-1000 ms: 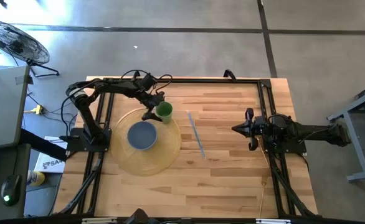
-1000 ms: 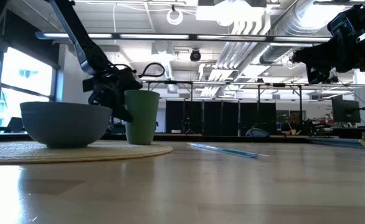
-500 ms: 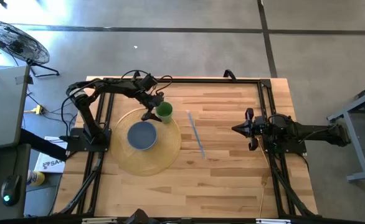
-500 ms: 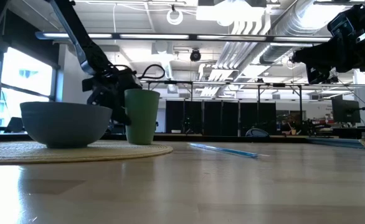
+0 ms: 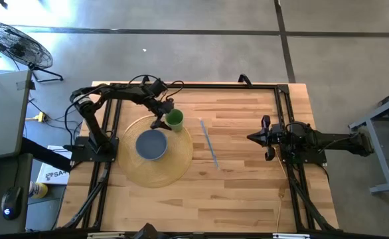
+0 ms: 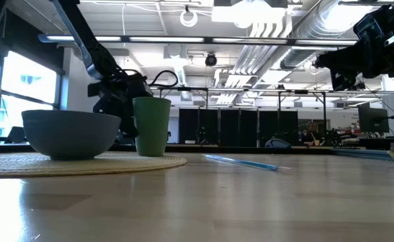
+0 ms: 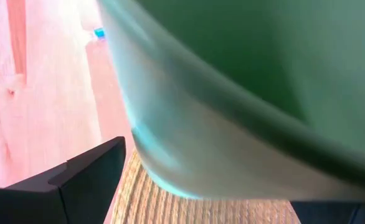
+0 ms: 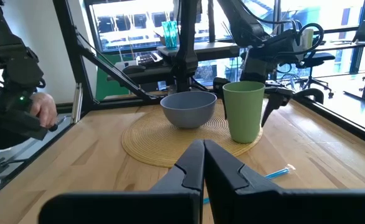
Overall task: Pick & Place Utensil
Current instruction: Put the green cup to the top right of the blue bowl on the brown mat, then put the blue straw into the green cup on the brown mat
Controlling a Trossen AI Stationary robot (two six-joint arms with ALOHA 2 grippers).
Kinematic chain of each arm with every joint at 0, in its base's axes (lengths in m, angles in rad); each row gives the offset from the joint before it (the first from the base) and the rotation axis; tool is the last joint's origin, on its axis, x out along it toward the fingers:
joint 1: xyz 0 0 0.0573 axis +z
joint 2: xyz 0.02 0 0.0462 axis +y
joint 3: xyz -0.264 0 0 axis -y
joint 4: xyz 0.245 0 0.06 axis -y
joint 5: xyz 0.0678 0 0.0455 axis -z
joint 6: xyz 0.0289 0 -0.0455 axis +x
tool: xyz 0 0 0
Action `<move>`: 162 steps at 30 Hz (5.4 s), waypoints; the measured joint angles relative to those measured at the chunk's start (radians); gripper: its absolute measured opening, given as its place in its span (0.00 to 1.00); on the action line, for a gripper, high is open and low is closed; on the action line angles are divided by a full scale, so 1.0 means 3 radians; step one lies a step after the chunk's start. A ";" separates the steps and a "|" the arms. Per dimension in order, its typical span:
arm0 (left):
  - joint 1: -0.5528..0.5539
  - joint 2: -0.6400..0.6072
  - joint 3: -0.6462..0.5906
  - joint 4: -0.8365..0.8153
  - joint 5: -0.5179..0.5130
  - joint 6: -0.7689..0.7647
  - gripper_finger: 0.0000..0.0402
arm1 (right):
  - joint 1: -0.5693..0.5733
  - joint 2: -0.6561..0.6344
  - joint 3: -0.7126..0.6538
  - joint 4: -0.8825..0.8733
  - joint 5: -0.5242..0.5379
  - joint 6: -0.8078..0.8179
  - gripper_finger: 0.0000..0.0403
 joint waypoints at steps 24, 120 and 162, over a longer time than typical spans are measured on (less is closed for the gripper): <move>-0.0001 -0.1007 0.0000 -0.0964 -0.0875 -0.0541 0.97 | 0.0001 0.0000 0.0000 0.0000 0.0001 0.0000 0.00; -0.2575 -0.2754 -0.0604 0.0722 -0.2433 -0.2905 0.97 | 0.0303 0.5277 0.3409 -0.1441 0.1521 0.2056 0.00; -0.2575 -0.2756 -0.0602 0.0566 -0.2461 -0.2906 0.97 | 0.0131 0.6049 0.3633 -0.1367 0.1173 0.2446 0.13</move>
